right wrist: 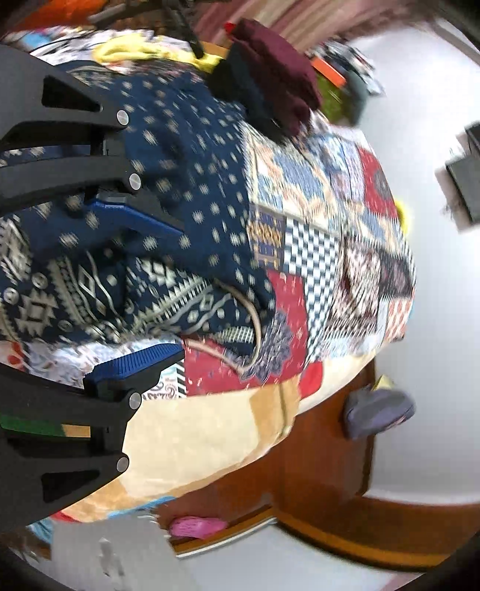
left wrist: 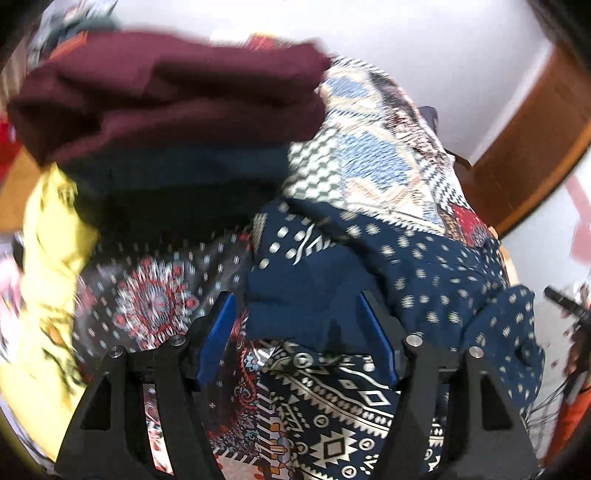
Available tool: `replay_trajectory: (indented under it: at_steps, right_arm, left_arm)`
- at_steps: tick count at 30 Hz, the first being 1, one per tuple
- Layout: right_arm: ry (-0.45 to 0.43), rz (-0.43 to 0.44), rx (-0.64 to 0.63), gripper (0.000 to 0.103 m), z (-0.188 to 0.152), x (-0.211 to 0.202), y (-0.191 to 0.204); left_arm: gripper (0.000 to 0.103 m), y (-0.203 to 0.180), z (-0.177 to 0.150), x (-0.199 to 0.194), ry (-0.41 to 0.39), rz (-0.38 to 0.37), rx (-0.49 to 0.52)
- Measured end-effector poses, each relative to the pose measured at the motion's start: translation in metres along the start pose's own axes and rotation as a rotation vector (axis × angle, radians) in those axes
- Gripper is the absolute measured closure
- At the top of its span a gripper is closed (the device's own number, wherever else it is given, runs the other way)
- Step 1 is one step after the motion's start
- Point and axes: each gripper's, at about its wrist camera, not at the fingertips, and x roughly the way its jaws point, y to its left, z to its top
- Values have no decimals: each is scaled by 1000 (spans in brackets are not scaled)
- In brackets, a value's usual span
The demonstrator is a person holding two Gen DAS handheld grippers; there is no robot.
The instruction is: Fold large clothes
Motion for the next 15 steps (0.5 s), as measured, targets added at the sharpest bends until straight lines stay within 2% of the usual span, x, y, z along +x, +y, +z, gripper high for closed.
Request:
replay_trajectory:
  at_steps: [5, 10, 12, 15]
  right_arm:
    - [87, 13, 88, 47, 0, 44, -20]
    - [170, 71, 143, 47, -4, 83, -32]
    - [185, 94, 152, 47, -2, 91, -34]
    - [179, 142, 145, 47, 2, 102, -33]
  left_arm:
    - [37, 29, -9, 42, 108, -99, -146]
    - [37, 36, -11, 72, 144, -199, -244]
    - [37, 33, -9, 78, 145, -221, -252]
    - [37, 21, 0, 88, 135, -228, -200]
